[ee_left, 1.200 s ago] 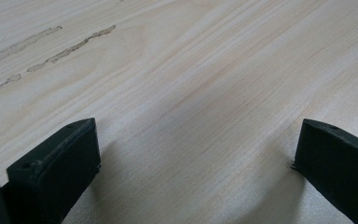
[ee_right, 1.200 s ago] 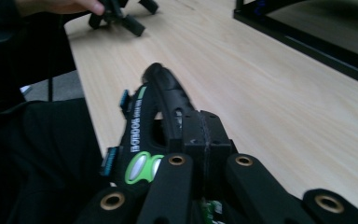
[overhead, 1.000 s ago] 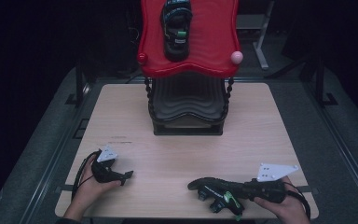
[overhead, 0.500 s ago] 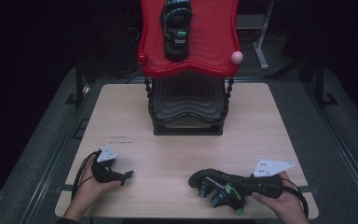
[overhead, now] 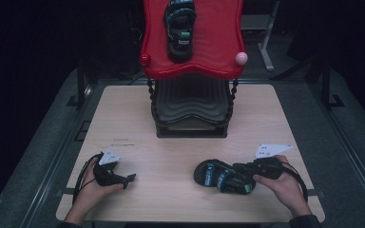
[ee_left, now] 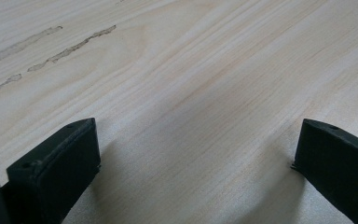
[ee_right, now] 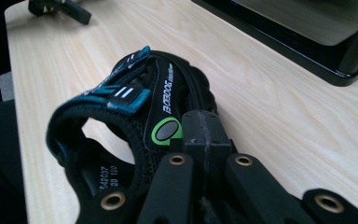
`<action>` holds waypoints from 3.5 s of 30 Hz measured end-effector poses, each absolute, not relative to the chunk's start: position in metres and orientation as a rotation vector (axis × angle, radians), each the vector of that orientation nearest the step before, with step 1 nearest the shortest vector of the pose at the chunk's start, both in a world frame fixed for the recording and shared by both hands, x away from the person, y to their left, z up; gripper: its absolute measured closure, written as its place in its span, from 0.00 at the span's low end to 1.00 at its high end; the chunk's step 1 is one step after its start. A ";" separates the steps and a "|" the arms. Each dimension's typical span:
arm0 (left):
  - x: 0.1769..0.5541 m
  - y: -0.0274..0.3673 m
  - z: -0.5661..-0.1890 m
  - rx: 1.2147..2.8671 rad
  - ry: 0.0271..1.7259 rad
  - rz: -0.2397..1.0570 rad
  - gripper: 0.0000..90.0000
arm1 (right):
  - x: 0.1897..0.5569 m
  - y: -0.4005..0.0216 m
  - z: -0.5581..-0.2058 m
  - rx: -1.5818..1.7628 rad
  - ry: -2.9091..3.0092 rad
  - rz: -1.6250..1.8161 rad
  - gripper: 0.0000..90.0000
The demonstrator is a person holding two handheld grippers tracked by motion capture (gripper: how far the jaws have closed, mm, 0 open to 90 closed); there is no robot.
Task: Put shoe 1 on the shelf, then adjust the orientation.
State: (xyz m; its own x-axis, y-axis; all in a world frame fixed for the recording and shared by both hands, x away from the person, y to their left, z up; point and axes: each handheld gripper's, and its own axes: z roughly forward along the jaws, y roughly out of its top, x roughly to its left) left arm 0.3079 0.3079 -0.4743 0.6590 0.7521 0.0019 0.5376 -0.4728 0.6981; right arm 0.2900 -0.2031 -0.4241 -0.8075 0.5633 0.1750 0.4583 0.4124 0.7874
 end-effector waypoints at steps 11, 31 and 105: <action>0.309 0.308 -0.474 2.193 0.994 0.408 0.00 | 0.311 -0.209 -0.441 0.998 2.539 1.374 1.00; 0.309 0.308 -0.474 2.193 0.994 0.408 0.00 | 0.305 -0.248 -0.459 1.110 2.533 1.279 1.00; 0.309 0.308 -0.474 2.193 0.994 0.409 0.00 | 0.287 -0.200 -0.439 1.001 2.368 1.673 0.47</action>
State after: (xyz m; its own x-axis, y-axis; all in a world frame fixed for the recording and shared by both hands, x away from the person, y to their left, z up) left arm 0.3093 0.3077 -0.4743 0.6580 0.7530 0.0037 0.5372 -0.4728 0.6985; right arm 0.2869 -0.1996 -0.4394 -0.7844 0.5436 0.2986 0.4630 0.1929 0.8651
